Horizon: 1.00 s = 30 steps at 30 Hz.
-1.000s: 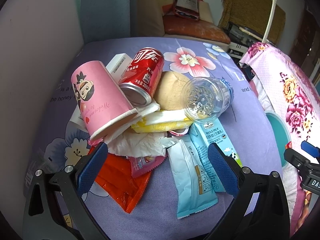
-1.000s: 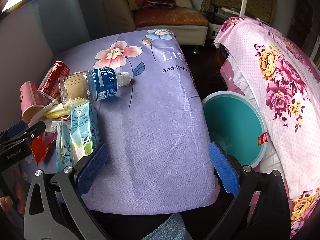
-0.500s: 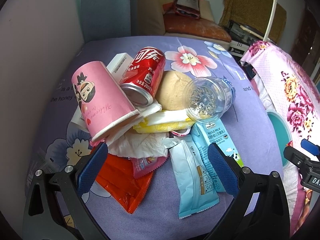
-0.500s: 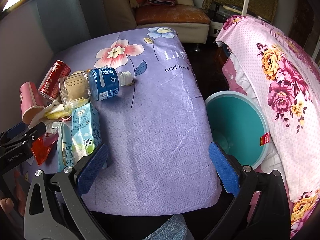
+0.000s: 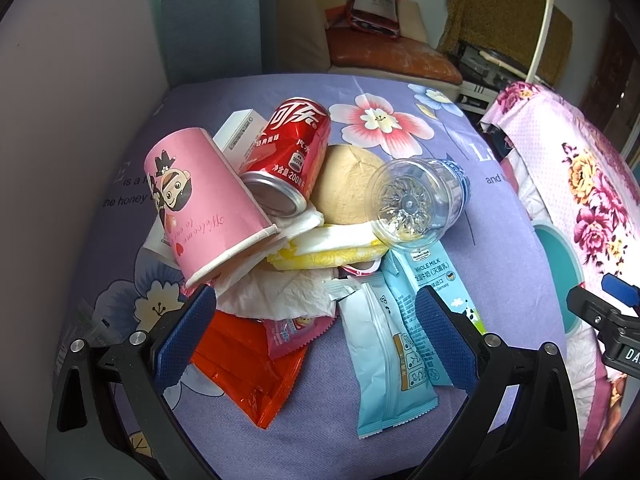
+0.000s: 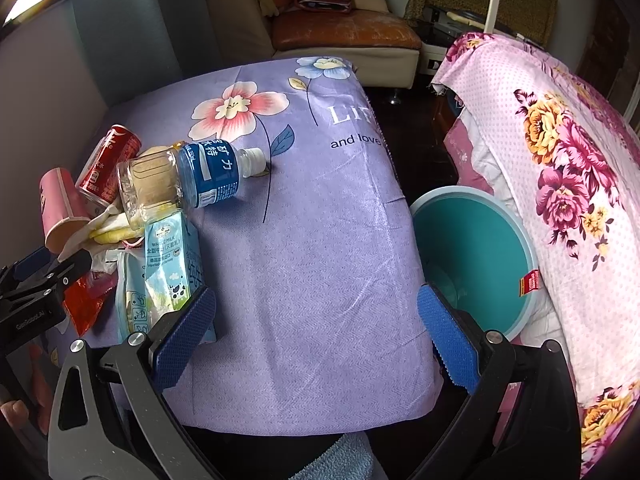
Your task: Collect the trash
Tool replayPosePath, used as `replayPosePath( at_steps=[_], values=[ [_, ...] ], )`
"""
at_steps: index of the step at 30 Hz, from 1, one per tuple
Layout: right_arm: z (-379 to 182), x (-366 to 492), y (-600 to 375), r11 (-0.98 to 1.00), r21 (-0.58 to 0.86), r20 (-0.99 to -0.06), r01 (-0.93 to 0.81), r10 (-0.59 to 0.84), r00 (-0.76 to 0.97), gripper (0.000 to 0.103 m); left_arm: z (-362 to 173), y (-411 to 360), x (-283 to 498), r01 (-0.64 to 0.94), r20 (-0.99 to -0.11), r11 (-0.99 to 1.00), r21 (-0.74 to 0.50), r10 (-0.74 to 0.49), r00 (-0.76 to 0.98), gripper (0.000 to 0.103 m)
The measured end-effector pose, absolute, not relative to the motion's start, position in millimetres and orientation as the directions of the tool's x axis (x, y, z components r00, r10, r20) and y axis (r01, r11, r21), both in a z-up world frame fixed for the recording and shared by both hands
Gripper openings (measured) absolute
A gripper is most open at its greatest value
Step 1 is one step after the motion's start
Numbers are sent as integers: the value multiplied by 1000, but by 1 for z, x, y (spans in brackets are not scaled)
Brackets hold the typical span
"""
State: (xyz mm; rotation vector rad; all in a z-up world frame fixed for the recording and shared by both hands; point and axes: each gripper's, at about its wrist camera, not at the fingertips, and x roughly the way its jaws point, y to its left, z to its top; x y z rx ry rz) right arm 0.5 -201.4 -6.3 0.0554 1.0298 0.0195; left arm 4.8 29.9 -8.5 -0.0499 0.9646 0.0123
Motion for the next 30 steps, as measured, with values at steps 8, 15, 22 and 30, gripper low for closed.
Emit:
replayPosePath(
  at_steps=[8,15,22,30],
  values=[
    [-10,0,-200,999,55,-860,3,46,508,97,-10,32,6,-36,-825,999,-35,-9,565,100],
    [-15,2,-194,999,51,-865,-9,48,499,97,-12,36,5,-41,-829,998,-41,-11,559,100],
    [-22,3,-188,999,50,-876,-20,53,480,97,-12,39,3,-46,-830,998,-50,-16,558,100],
    [-24,3,-181,999,36,-881,-30,46,471,97,-12,43,2,-47,-832,997,-62,-26,554,100]
  ],
)
